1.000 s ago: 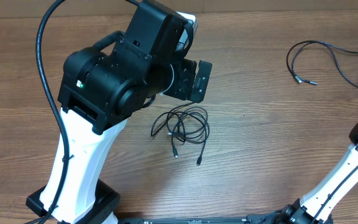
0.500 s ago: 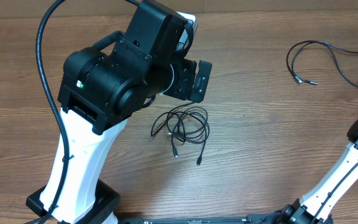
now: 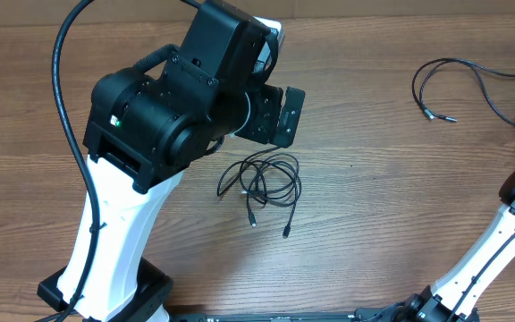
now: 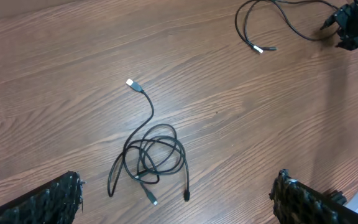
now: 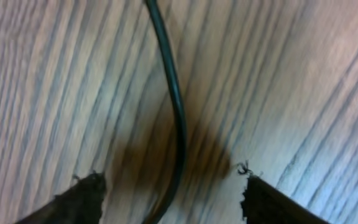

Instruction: Untangle cables

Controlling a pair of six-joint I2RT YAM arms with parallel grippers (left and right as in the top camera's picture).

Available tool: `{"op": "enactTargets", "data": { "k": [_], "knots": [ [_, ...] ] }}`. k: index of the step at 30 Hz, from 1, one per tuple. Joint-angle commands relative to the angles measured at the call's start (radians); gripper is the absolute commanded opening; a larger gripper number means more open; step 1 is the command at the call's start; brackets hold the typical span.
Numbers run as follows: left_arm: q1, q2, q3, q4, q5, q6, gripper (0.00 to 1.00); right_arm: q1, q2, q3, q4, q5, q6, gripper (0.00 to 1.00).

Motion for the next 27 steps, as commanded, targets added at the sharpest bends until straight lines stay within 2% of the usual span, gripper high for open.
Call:
{"op": "enactTargets", "data": {
  "k": [1, 6, 11, 15, 18, 23, 25, 27],
  "knots": [
    [0.000, 0.009, -0.005, -0.002, -0.013, 0.019, 1.00, -0.007, -0.003, -0.027, 0.014, 0.015, -0.002, 0.66],
    [0.000, 0.009, -0.005, -0.002, -0.013, 0.019, 0.99, -0.007, -0.003, -0.073, 0.049, 0.017, -0.002, 0.54],
    [0.000, 0.009, -0.005, -0.002, -0.013, 0.019, 0.99, -0.007, -0.003, -0.077, 0.063, 0.009, -0.002, 0.29],
    [0.000, 0.009, -0.005, -0.002, -0.013, 0.019, 1.00, -0.007, -0.003, -0.076, 0.091, -0.108, -0.002, 0.19],
    [0.000, 0.009, -0.005, -0.002, -0.013, 0.019, 0.99, -0.007, -0.003, -0.066, 0.120, -0.214, -0.002, 0.15],
    [0.000, 0.009, -0.005, -0.002, -0.013, 0.019, 1.00, -0.007, -0.004, 0.013, 0.133, -0.344, -0.002, 0.13],
    [0.000, 0.009, -0.005, -0.002, -0.013, 0.019, 0.99, -0.007, -0.005, 0.060, 0.136, -0.397, -0.002, 0.16],
    [0.000, 0.009, -0.005, -0.002, -0.013, 0.019, 0.99, -0.006, -0.005, 0.115, 0.145, -0.465, -0.002, 0.23]
  ]
}}
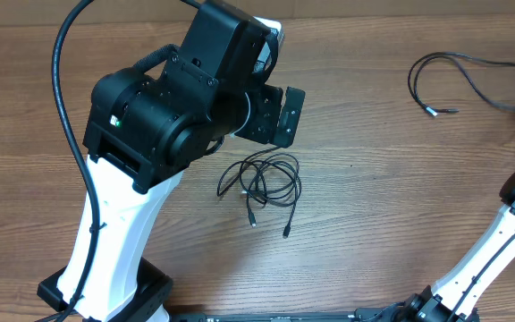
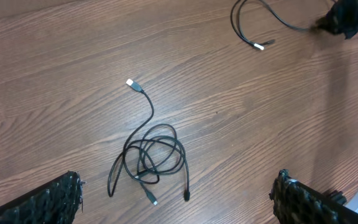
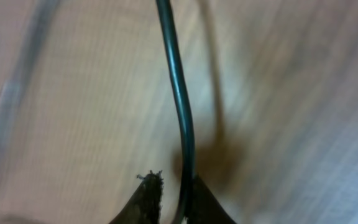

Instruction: Untangle cables

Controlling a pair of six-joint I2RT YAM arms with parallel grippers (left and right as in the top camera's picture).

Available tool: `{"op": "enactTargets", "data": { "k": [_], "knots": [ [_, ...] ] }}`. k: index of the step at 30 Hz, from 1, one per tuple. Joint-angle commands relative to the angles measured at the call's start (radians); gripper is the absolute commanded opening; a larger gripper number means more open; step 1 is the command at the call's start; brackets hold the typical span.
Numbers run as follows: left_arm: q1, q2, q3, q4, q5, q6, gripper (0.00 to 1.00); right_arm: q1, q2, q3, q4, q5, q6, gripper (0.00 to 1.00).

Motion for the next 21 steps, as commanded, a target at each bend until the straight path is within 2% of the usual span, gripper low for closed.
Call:
{"op": "enactTargets", "data": {
  "k": [1, 5, 6, 7, 9, 10, 14, 17, 21],
  "knots": [
    [0.000, 0.009, -0.005, -0.002, -0.013, 0.019, 1.00, 0.000, -0.007, 0.125, 0.022, -0.170, -0.005, 0.25],
    [0.000, 0.009, -0.005, -0.002, -0.012, 0.019, 1.00, 0.000, -0.007, 0.224, 0.019, -0.195, -0.005, 0.39],
    [0.000, 0.009, -0.005, -0.002, -0.012, 0.019, 1.00, 0.000, -0.007, 0.235, 0.016, -0.196, -0.005, 0.46],
    [0.000, 0.009, -0.005, -0.002, -0.013, 0.019, 1.00, 0.000, -0.007, 0.242, 0.009, -0.196, -0.005, 0.55],
    [0.000, 0.009, -0.005, -0.002, -0.013, 0.019, 1.00, 0.000, -0.007, 0.245, -0.014, -0.196, -0.009, 0.89],
    [0.000, 0.009, -0.005, -0.002, -0.013, 0.019, 1.00, 0.000, -0.006, 0.245, -0.035, -0.195, -0.028, 1.00],
    [0.000, 0.009, -0.005, -0.002, -0.013, 0.019, 1.00, 0.010, -0.006, 0.244, -0.113, -0.196, -0.102, 1.00],
    [0.000, 0.009, -0.005, -0.002, -0.013, 0.019, 1.00, 0.025, -0.006, 0.244, -0.175, -0.209, -0.103, 1.00],
    [0.000, 0.009, -0.005, -0.002, -0.010, 0.019, 0.99, 0.066, -0.006, 0.242, -0.244, -0.316, -0.153, 0.98]
  ]
}}
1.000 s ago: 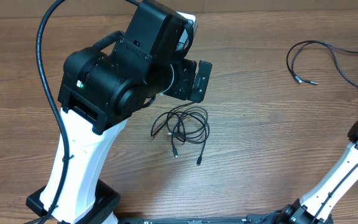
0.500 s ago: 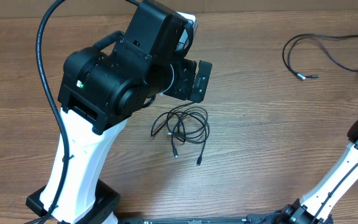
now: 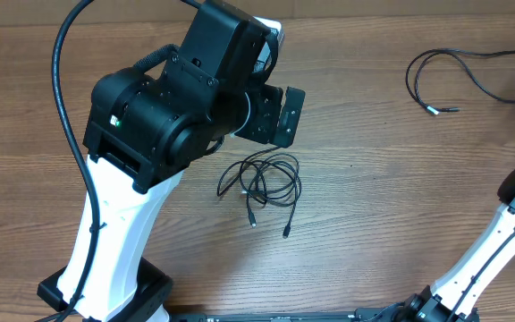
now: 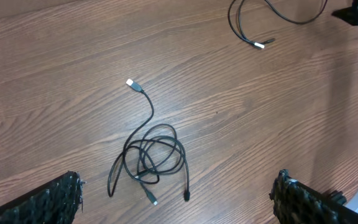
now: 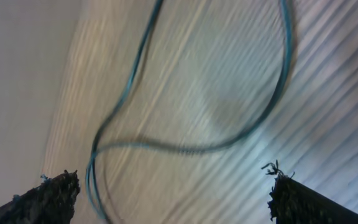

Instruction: Untangle cables

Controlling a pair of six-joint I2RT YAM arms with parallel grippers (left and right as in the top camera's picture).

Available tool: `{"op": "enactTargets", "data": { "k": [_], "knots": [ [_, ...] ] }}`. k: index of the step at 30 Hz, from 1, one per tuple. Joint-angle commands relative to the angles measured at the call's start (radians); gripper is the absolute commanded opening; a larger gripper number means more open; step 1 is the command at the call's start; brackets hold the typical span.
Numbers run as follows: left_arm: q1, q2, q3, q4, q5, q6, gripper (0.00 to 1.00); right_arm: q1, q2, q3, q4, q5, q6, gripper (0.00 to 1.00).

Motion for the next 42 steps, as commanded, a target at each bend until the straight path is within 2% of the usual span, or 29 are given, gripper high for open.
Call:
{"op": "enactTargets", "data": {
  "k": [1, 3, 4, 7, 12, 14, 15, 20, 21, 24, 27, 30, 36, 42],
  "knots": [
    [0.000, 0.009, -0.005, -0.002, -0.010, 0.019, 1.00, 0.062, -0.006, 0.009, -0.027, -0.124, -0.112, 0.98],
    [0.000, 0.009, -0.005, -0.002, -0.010, 0.019, 0.99, 0.099, -0.006, 0.007, -0.066, -0.130, -0.191, 0.96],
    [0.000, 0.009, -0.005, -0.002, -0.010, 0.019, 1.00, 0.124, -0.006, 0.006, -0.087, -0.106, -0.219, 0.89],
    [0.000, 0.009, -0.005, -0.002, -0.010, 0.019, 0.99, 0.188, -0.006, 0.006, -0.140, 0.047, -0.205, 0.85],
    [0.000, 0.009, -0.005, -0.002, -0.010, 0.019, 1.00, 0.263, -0.006, 0.006, -0.280, 0.196, -0.055, 0.86],
    [0.000, 0.009, -0.005, -0.002, -0.010, 0.019, 0.99, 0.285, -0.006, 0.006, -0.339, 0.217, -0.053, 0.92],
    [0.000, 0.009, -0.005, -0.002, -0.010, 0.019, 1.00, 0.294, -0.006, 0.006, -0.364, 0.227, -0.053, 1.00],
    [0.000, 0.009, -0.005, -0.002, -0.013, 0.019, 0.99, 0.341, -0.006, 0.006, -0.445, 0.195, -0.059, 1.00],
    [0.000, 0.009, -0.005, -0.002, -0.013, 0.019, 1.00, 0.350, -0.006, 0.006, -0.452, 0.199, -0.070, 0.92],
    [0.000, 0.009, -0.005, -0.002, -0.013, 0.019, 1.00, 0.369, -0.006, 0.006, -0.448, 0.219, -0.082, 0.34],
    [0.000, 0.009, -0.005, -0.002, -0.013, 0.019, 0.99, 0.381, -0.006, 0.006, -0.440, 0.301, 0.000, 0.04],
    [0.000, 0.009, -0.005, -0.002, -0.013, 0.019, 1.00, 0.388, -0.006, 0.006, -0.439, 0.401, 0.076, 0.04],
    [0.000, 0.011, -0.005, -0.002, -0.013, 0.027, 1.00, 0.388, -0.005, -0.026, -0.421, 0.406, 0.070, 0.04],
    [0.000, 0.014, -0.005, -0.002, -0.013, 0.027, 1.00, 0.388, -0.005, -0.164, -0.354, 0.383, 0.058, 0.04]
  ]
}}
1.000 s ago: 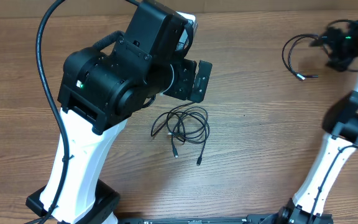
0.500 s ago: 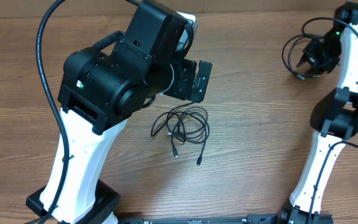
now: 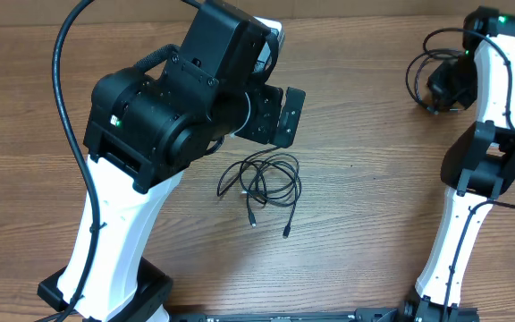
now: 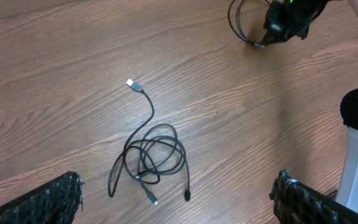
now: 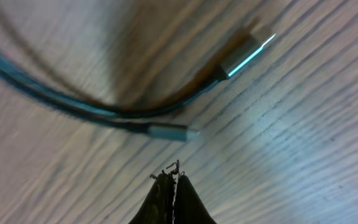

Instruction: Untangle cables

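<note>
A tangle of black cables [image 3: 259,179] lies mid-table, seen in the left wrist view as loops [image 4: 151,158] with a white plug [image 4: 130,83] trailing out. My left gripper [image 4: 176,199] hangs high above it, open wide. A separate black cable [image 3: 421,64] lies at the back right. My right gripper [image 3: 443,88] is low over that cable's ends, shut, with nothing seen between its fingertips [image 5: 174,177]. Two connector ends [image 5: 168,132] lie just ahead of it.
The left arm's big black body [image 3: 177,98] covers the table's left half in the overhead view. The right arm's white links [image 3: 477,179] stand along the right side. Bare wood surrounds the tangle [image 4: 241,124].
My right gripper was open at the far right edge over a cable loop. Now it is shut and further left, over the separate cable's connector ends. The left arm and tangle are unchanged.
My right gripper stood open astride the separate cable at the right edge, then shut on it, and the cable shifted back. Then it was open again, and now it is shut by the connector ends. The left gripper stayed open above the tangle throughout.
</note>
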Controlling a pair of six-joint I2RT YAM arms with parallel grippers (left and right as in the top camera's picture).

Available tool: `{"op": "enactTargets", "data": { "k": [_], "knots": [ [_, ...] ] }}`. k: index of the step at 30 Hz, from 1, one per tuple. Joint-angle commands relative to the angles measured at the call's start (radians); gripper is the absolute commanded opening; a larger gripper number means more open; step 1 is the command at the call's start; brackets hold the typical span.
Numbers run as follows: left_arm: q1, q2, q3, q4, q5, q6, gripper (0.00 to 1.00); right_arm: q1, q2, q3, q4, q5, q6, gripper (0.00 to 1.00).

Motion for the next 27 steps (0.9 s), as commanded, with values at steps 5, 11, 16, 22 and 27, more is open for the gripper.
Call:
{"op": "enactTargets", "data": {
  "k": [5, 11, 16, 22, 27],
  "knots": [
    [0.000, 0.014, -0.005, -0.002, -0.013, 0.023, 1.00, -0.003, -0.005, -0.105, 0.064, -0.034, -0.020, 0.04],
    [0.000, 0.016, -0.005, -0.002, -0.013, 0.023, 0.99, -0.004, -0.005, -0.166, 0.159, -0.002, -0.019, 0.05],
    [0.000, 0.016, -0.005, -0.002, -0.013, 0.023, 0.99, -0.005, -0.005, -0.250, 0.280, 0.008, -0.019, 0.08],
    [0.000, 0.017, -0.005, -0.002, -0.014, 0.023, 1.00, -0.005, -0.005, -0.295, 0.465, 0.008, -0.020, 0.09],
    [0.000, 0.017, -0.005, -0.002, -0.014, 0.023, 0.99, -0.005, -0.005, -0.284, 0.582, 0.003, -0.048, 0.04]
  ]
}}
